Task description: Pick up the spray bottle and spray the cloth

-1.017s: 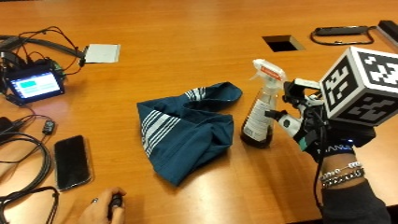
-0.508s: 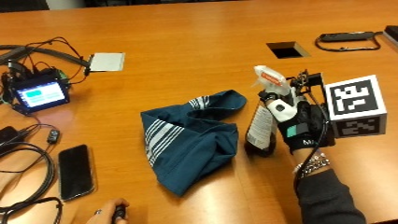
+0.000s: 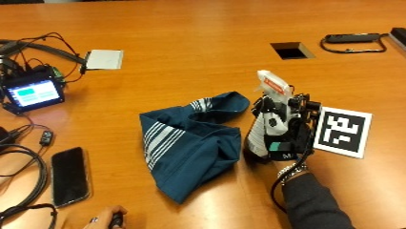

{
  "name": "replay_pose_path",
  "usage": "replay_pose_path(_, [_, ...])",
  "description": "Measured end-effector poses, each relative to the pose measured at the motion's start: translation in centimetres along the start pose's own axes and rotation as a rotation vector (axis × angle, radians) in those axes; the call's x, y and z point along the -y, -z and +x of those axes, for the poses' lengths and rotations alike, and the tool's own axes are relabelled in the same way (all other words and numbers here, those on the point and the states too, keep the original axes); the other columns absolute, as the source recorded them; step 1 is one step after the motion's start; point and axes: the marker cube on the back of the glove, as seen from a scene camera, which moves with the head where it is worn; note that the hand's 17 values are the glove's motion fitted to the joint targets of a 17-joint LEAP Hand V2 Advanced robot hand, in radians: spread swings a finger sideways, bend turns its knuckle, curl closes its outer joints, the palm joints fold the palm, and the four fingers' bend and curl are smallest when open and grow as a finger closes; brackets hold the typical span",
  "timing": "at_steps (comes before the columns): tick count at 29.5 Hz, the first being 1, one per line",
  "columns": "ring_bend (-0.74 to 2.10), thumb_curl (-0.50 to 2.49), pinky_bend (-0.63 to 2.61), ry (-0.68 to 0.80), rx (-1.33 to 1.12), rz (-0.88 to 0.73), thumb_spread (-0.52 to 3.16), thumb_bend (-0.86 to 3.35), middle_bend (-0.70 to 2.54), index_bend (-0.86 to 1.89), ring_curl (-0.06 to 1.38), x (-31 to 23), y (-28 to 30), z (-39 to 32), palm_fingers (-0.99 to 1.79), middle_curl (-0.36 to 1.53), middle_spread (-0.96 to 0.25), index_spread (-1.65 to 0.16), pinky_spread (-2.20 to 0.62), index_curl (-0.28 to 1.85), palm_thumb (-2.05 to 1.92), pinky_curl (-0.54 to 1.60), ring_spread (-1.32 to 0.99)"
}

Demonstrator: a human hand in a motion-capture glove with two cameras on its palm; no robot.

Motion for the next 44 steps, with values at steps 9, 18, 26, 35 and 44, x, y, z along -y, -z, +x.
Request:
replay_pose_path(9, [0.7, 0.3, 0.43, -0.093, -0.057, -0.074, 1.24, -0.02, 0.51, 0.13, 0.44, -0.2, 1.1, 2.6, 1.35, 0.49, -0.21, -0.27, -0.22, 0.3, 0.66, 0.39, -0.19])
replay_pose_path(18, [0.73, 0.28, 0.46, -0.001, -0.143, -0.559, 1.29, 0.0, 0.53, 0.15, 0.44, 7.0, 1.8, -2.2, 1.34, 0.5, -0.21, -0.26, -0.24, 0.32, 0.67, 0.39, -0.19])
replay_pose_path(26, [0.73, 0.27, 0.46, -0.033, -0.311, -0.975, 1.32, 0.0, 0.54, 0.16, 0.44, 8.6, 0.9, -5.0, 1.33, 0.5, -0.21, -0.26, -0.24, 0.34, 0.69, 0.39, -0.18])
replay_pose_path(35, [0.74, 0.26, 0.46, -0.043, -0.654, -1.41, 1.33, -0.01, 0.54, 0.16, 0.43, 5.8, -0.5, -7.1, 1.32, 0.5, -0.21, -0.26, -0.22, 0.37, 0.69, 0.38, -0.18])
replay_pose_path(44, [0.74, 0.25, 0.47, -0.041, -0.778, -1.579, 1.34, -0.01, 0.54, 0.15, 0.43, 2.0, -2.4, -6.0, 1.32, 0.5, -0.21, -0.26, -0.22, 0.38, 0.69, 0.38, -0.18])
